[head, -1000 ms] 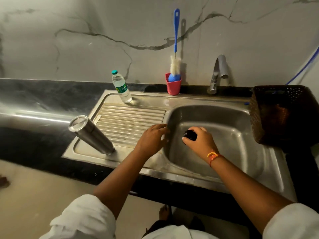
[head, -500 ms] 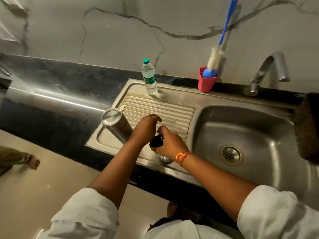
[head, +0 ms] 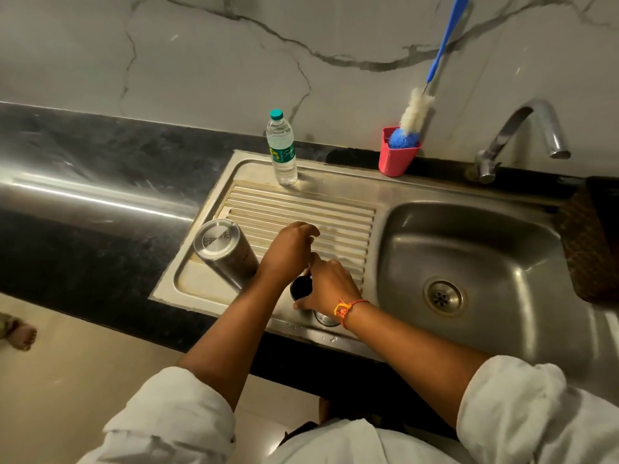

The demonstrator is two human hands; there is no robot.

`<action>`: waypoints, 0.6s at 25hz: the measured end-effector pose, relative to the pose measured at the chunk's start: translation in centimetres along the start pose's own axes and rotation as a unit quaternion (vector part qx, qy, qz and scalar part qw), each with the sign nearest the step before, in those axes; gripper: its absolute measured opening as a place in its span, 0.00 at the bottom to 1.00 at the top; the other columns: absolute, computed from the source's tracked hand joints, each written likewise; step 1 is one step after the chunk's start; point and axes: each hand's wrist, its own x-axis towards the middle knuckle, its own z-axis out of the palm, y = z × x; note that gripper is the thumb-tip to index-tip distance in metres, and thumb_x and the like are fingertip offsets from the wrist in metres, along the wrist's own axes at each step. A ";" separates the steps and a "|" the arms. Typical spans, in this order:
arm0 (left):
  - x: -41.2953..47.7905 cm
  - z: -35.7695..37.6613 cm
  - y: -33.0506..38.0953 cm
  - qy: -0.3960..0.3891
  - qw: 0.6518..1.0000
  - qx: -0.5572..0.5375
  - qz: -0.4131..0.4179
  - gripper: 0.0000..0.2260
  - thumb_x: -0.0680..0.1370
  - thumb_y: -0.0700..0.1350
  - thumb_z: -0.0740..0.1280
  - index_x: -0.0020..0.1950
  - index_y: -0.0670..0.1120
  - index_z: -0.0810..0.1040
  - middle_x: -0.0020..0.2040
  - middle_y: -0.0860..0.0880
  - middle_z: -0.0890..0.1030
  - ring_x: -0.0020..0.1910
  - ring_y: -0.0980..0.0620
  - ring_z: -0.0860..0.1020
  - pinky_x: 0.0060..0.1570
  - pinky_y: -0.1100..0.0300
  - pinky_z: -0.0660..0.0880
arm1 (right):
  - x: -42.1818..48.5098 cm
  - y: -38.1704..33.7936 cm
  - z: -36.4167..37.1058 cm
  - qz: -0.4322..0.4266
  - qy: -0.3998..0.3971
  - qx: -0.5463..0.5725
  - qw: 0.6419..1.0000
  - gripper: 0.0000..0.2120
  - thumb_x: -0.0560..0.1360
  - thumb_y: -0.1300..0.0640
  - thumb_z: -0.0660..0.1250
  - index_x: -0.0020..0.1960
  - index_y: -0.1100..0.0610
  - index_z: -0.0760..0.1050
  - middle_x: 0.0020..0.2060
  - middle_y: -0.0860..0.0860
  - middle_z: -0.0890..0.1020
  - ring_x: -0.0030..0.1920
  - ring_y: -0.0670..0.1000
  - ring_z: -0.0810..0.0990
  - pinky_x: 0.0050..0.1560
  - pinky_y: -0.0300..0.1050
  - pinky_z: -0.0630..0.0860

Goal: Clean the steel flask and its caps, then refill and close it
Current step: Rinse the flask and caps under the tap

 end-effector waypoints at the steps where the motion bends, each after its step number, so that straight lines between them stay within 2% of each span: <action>1: 0.1 0.1 0.0 0.001 1.000 -0.003 0.006 0.14 0.79 0.30 0.66 0.63 0.39 0.82 0.63 0.41 0.80 0.60 0.44 0.80 0.53 0.71 0.67 | -0.1 0.0 -0.1 0.005 -0.004 0.002 1.000 0.43 0.57 0.39 0.81 0.64 0.52 0.68 0.53 0.48 0.82 0.56 0.55 0.77 0.52 0.52 0.78; 3: 0.3 0.2 0.0 0.009 1.000 -0.005 0.020 0.12 0.80 0.33 0.66 0.62 0.39 0.82 0.62 0.41 0.81 0.60 0.42 0.80 0.56 0.63 0.71 | -0.2 0.3 -0.7 0.018 -0.003 0.021 1.000 0.44 0.55 0.38 0.81 0.65 0.52 0.67 0.56 0.49 0.80 0.58 0.56 0.76 0.53 0.53 0.78; 6: 0.6 0.5 0.3 0.024 0.999 -0.022 0.029 0.10 0.81 0.36 0.67 0.61 0.40 0.83 0.59 0.42 0.82 0.57 0.42 0.80 0.56 0.53 0.75 | -1.0 1.7 -2.9 0.050 0.033 0.046 0.997 0.39 0.61 0.41 0.80 0.65 0.51 0.67 0.59 0.51 0.78 0.60 0.57 0.75 0.55 0.53 0.77; 8: 0.8 0.9 1.4 0.026 0.999 -0.025 0.039 0.11 0.80 0.40 0.69 0.62 0.42 0.82 0.56 0.43 0.81 0.52 0.44 0.80 0.53 0.54 0.76 | -1.7 3.2 -4.7 0.071 0.105 0.019 0.992 0.30 0.68 0.42 0.76 0.63 0.51 0.68 0.59 0.52 0.79 0.58 0.57 0.77 0.53 0.52 0.78; 10: 1.0 2.0 3.6 0.001 0.998 -0.015 0.068 0.11 0.80 0.41 0.70 0.62 0.42 0.82 0.53 0.44 0.80 0.49 0.45 0.80 0.50 0.57 0.75 | -2.7 5.6 -6.4 0.081 0.190 -0.026 0.978 0.18 0.73 0.42 0.70 0.56 0.51 0.72 0.52 0.51 0.81 0.52 0.55 0.79 0.45 0.49 0.78; 12: 1.4 3.7 6.2 -0.036 0.993 0.003 0.109 0.11 0.80 0.41 0.69 0.61 0.43 0.82 0.52 0.43 0.81 0.49 0.43 0.81 0.50 0.55 0.75 | -3.8 8.7 -7.8 0.099 0.220 -0.070 0.968 0.09 0.76 0.45 0.67 0.48 0.51 0.76 0.46 0.50 0.80 0.48 0.54 0.78 0.40 0.44 0.72; 13: 1.6 4.6 7.6 -0.056 0.990 0.012 0.130 0.11 0.79 0.41 0.69 0.60 0.43 0.83 0.52 0.42 0.81 0.50 0.42 0.81 0.51 0.53 0.75 | -4.6 10.3 -8.4 0.122 0.211 -0.087 0.966 0.07 0.76 0.48 0.66 0.49 0.51 0.78 0.47 0.51 0.80 0.50 0.55 0.78 0.41 0.44 0.72; 14: 1.7 5.7 9.0 -0.075 0.986 0.021 0.150 0.11 0.79 0.41 0.69 0.60 0.43 0.83 0.54 0.42 0.81 0.51 0.40 0.81 0.52 0.52 0.76 | -5.4 11.9 -9.0 0.148 0.197 -0.098 0.964 0.08 0.77 0.50 0.65 0.53 0.51 0.79 0.50 0.52 0.80 0.53 0.56 0.78 0.45 0.46 0.73; 15: 1.9 6.7 10.1 -0.091 0.981 0.033 0.166 0.12 0.78 0.42 0.69 0.61 0.43 0.82 0.56 0.42 0.81 0.54 0.40 0.81 0.54 0.52 0.76 | -6.2 13.3 -9.5 0.171 0.181 -0.108 0.962 0.13 0.77 0.52 0.65 0.60 0.50 0.77 0.54 0.52 0.80 0.56 0.58 0.77 0.50 0.48 0.75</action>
